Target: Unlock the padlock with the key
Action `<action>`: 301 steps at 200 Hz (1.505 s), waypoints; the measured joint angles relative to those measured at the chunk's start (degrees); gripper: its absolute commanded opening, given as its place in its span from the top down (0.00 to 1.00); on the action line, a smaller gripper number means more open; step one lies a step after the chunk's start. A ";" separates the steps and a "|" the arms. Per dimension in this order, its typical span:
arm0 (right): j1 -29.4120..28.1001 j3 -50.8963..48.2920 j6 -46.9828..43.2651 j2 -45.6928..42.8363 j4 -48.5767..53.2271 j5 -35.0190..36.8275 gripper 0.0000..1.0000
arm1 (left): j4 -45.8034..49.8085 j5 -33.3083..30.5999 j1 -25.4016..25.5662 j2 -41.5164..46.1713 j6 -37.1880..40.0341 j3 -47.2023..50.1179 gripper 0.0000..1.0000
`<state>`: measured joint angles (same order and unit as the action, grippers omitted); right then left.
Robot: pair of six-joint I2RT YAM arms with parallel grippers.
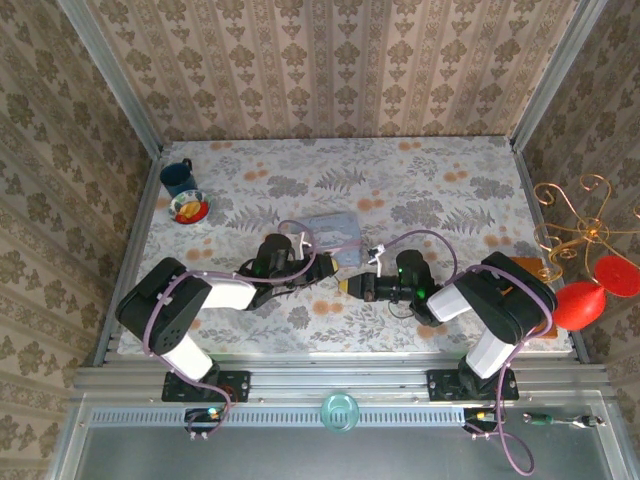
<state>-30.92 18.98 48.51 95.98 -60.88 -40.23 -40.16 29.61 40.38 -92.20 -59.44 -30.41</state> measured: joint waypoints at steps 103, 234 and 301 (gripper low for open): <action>1.27 -1.70 -0.11 1.31 -6.01 -0.74 1.00 | -3.96 2.56 -0.66 -0.59 -4.11 -0.04 0.90; 1.88 -2.71 0.83 1.57 -9.73 -0.96 1.00 | -6.88 3.19 -1.05 -0.81 -6.38 0.48 0.90; 2.08 -3.41 1.01 0.04 -9.92 -0.96 1.00 | -7.85 3.43 -1.11 -0.85 -6.62 0.81 0.90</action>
<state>-28.84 15.57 49.52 96.03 -70.81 -41.19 -48.01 33.04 39.27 -93.06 -66.06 -29.61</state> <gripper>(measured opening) 0.066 0.161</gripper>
